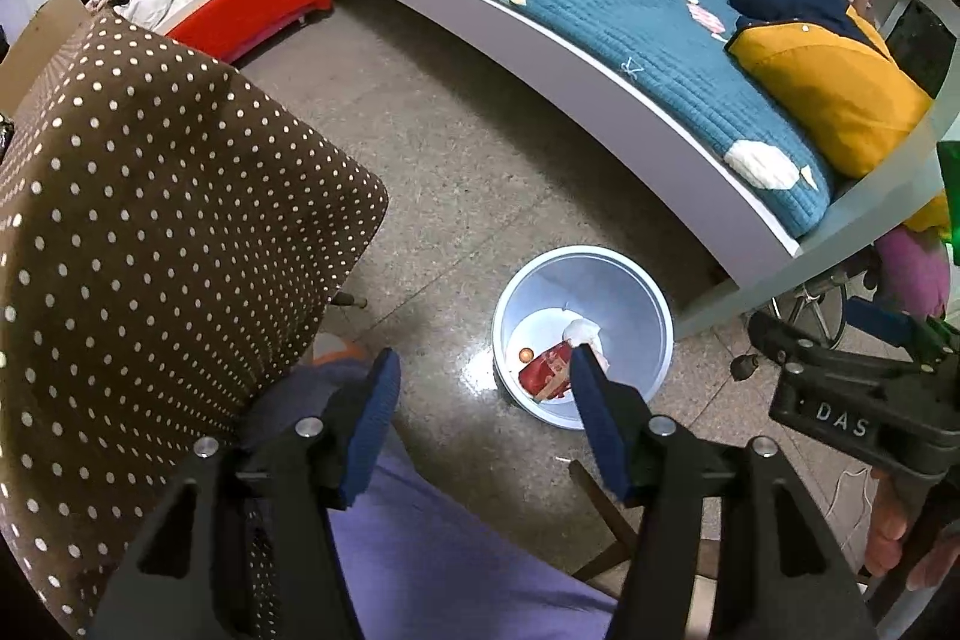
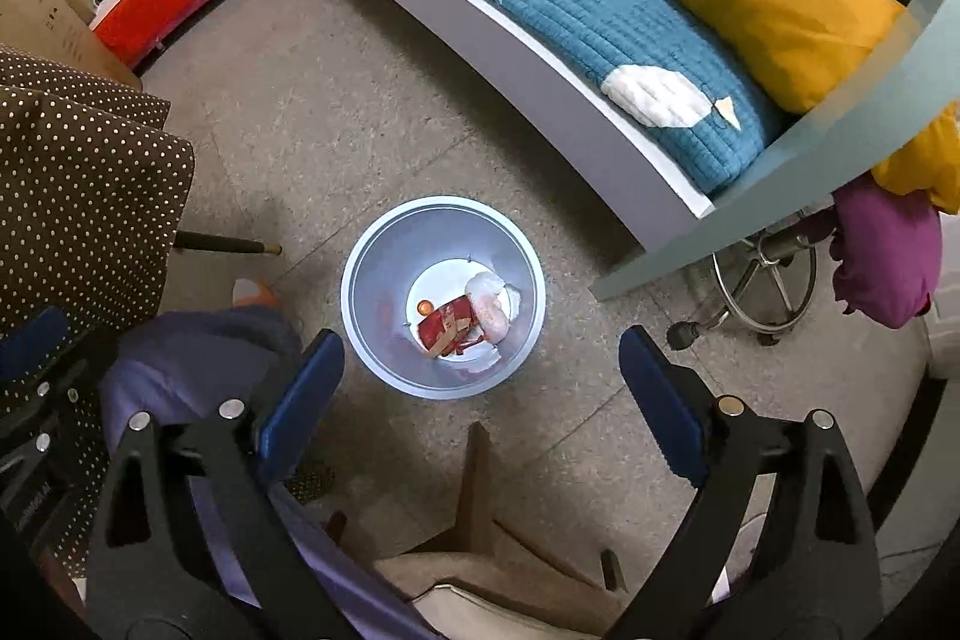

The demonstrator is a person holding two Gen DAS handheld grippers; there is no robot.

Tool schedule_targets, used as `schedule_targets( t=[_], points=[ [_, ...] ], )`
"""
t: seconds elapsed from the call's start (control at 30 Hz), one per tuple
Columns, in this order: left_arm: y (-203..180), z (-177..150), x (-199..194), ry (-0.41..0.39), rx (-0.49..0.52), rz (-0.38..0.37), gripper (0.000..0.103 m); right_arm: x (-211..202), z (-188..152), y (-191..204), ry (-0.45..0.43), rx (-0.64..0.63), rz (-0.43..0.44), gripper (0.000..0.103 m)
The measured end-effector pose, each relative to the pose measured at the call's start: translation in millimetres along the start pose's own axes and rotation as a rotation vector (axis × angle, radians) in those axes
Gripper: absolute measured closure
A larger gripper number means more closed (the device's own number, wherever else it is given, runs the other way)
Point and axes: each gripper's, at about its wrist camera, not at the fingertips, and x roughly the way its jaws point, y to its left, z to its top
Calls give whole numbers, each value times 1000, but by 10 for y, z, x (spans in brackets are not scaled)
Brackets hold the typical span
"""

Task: Collect trash
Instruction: 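Return both grippers from the bucket to the table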

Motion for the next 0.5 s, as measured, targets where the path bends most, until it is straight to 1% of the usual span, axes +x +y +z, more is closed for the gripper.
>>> schedule_targets(
  t=[0.13,0.27,0.5],
  points=[
    [4,8,-79,-14,0,-1,42,-111,2,-10,-21,6,8,12],
    [15,6,-168,-29,-2,-3,42,-258,1,0,-60,-5,-2,12],
    [49,23,-456,-83,-3,-16,42,-608,16,53,-128,-6,64,12]
  ],
)
